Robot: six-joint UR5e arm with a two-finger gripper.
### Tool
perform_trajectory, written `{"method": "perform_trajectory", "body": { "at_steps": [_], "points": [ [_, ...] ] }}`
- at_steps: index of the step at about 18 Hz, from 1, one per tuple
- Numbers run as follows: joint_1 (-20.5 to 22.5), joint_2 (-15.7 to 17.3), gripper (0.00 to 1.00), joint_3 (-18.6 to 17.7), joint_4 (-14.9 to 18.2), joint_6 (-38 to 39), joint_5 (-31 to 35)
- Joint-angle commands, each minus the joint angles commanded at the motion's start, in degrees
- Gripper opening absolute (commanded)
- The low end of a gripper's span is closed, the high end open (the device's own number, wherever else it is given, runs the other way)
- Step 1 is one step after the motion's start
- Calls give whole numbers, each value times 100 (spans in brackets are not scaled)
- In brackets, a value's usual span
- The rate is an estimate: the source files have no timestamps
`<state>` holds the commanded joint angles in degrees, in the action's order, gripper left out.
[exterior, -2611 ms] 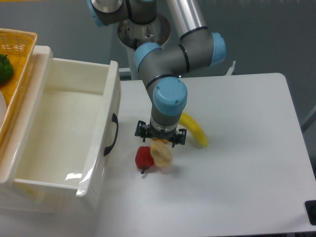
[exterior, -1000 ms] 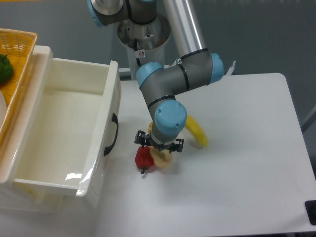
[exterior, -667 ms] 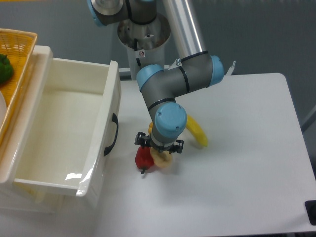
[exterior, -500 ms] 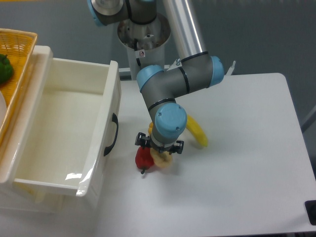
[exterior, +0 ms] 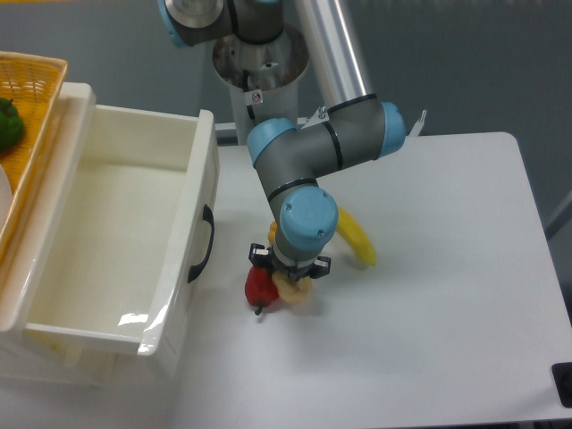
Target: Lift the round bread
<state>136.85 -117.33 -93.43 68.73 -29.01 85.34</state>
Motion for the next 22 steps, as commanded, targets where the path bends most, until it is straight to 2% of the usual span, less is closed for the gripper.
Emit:
{"method": "perform_trajectory", "body": {
  "at_steps": [1, 8, 12, 22],
  "points": [
    [0, 0, 0, 26, 0, 105, 0],
    [-26, 17, 0, 377, 52, 185, 9],
    [-9, 175, 0, 510, 62, 89, 0],
    [167, 905, 0, 475, 70, -1720, -27]
  ]
}}
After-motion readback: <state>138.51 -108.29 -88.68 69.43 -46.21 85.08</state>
